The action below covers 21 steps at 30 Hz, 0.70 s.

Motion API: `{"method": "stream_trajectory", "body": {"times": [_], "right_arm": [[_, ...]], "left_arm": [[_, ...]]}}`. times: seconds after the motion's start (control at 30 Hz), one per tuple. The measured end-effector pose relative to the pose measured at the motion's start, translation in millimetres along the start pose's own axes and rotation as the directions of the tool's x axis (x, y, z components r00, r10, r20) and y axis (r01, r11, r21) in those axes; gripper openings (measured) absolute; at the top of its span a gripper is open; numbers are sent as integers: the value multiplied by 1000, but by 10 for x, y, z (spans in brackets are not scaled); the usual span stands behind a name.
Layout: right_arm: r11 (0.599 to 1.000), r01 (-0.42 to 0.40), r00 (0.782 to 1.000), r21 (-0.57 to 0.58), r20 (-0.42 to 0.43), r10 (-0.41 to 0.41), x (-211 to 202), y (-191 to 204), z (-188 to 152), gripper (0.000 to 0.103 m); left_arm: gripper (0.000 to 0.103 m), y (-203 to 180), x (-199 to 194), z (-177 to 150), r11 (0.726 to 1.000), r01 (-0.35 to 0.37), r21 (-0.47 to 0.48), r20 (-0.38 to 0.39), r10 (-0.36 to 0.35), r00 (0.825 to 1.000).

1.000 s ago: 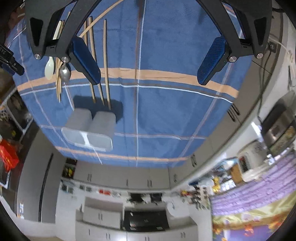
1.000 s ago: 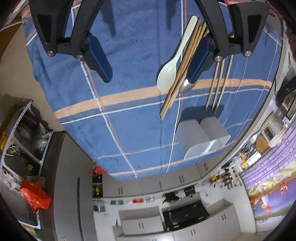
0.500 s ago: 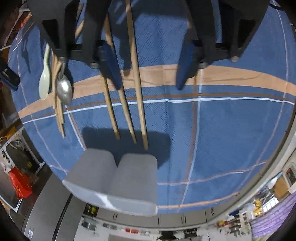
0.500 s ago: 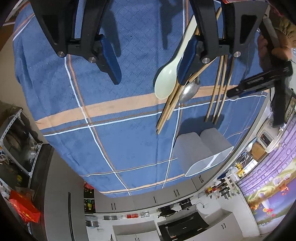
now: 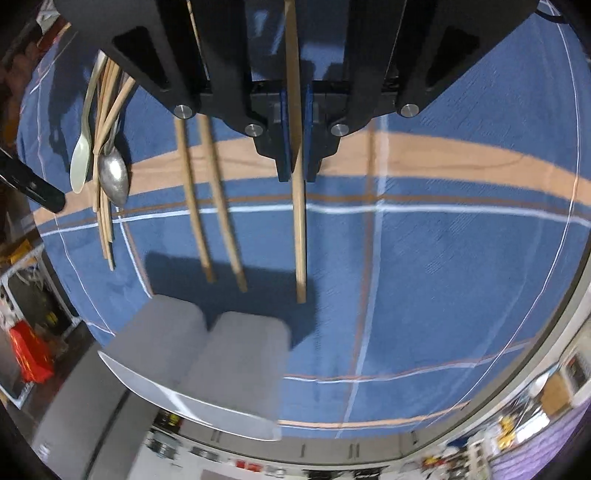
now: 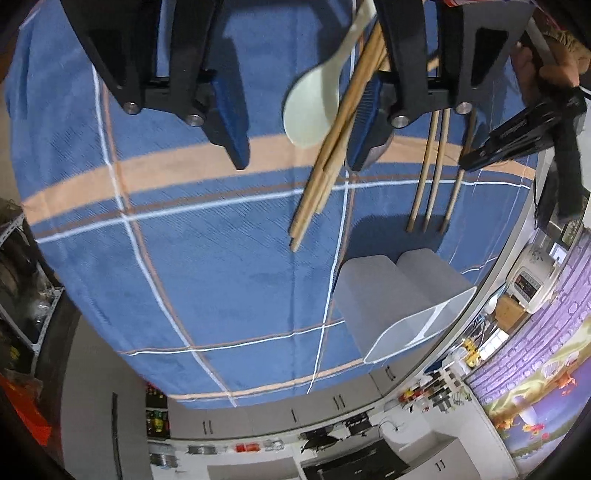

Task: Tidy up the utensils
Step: 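Close the left tool on one wooden chopstick while the right tool approaches another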

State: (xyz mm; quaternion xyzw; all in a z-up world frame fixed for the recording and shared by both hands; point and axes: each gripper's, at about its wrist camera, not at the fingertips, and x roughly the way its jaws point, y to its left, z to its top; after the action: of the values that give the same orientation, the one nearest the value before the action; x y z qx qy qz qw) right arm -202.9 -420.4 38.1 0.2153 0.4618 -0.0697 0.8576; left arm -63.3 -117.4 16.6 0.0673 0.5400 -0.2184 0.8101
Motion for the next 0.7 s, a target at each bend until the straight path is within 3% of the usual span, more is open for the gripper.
{"method": "stream_trajectory", "body": {"times": [0.17,0.37,0.57,0.7], "right_arm": [[999,-29,998,16,-55,30,191,22,127,46],[987,-160,984,-34,-86,156,288,377,193,46],[974,-167,980,-152,-131,148,587,896,252,46],[967,-138,982,-212,-155,106,811,1146,246,37]], "left_arm": [[6,139,-100,49,999,23,-23,11,-23,1000],[6,146,-118,111,999,34,-4,29,-34,999],[6,252,4,235,998,37,-44,-3,-37,999],[6,275,47,305,999,28,-43,-32,-30,999]]}}
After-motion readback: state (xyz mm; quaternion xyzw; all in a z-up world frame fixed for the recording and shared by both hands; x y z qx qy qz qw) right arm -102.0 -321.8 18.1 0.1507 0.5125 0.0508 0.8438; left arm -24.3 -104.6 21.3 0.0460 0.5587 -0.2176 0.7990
